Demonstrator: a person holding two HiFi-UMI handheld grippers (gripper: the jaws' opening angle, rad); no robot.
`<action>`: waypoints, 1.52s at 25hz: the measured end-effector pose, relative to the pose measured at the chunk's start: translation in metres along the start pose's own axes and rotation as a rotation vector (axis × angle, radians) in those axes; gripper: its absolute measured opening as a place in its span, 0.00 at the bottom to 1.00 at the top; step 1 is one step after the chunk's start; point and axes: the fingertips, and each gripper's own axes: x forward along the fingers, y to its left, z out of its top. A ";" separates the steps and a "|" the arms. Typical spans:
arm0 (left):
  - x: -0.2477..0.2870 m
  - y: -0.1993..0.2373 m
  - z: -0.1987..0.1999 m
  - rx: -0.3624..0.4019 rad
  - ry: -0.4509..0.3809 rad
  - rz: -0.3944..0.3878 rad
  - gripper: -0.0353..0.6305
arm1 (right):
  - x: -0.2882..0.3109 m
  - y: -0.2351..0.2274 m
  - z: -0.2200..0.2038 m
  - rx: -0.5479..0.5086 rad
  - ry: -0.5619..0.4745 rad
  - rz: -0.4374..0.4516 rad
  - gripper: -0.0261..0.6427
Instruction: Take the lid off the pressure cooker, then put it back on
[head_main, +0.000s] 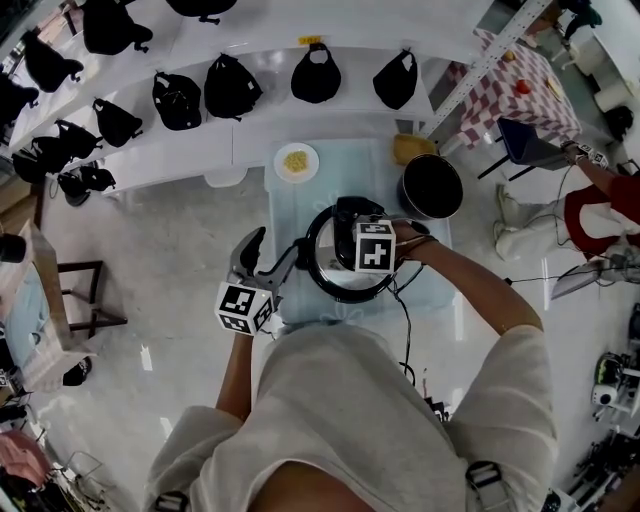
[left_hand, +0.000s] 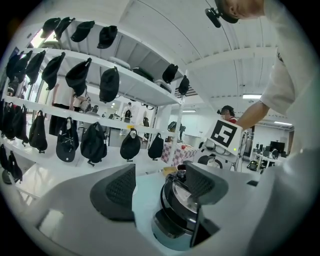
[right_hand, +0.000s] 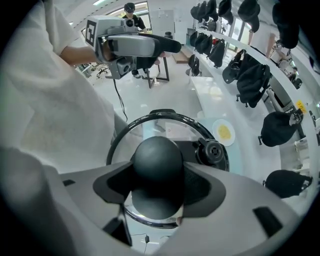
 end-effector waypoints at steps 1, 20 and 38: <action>0.001 -0.001 0.000 0.001 0.000 -0.001 0.50 | 0.000 0.000 0.000 0.003 0.002 0.000 0.45; 0.003 -0.003 0.009 0.022 -0.008 -0.008 0.50 | 0.002 -0.007 -0.002 0.124 0.004 -0.022 0.44; 0.003 -0.008 0.007 0.021 -0.002 -0.037 0.50 | -0.003 -0.015 -0.010 0.555 -0.014 -0.073 0.44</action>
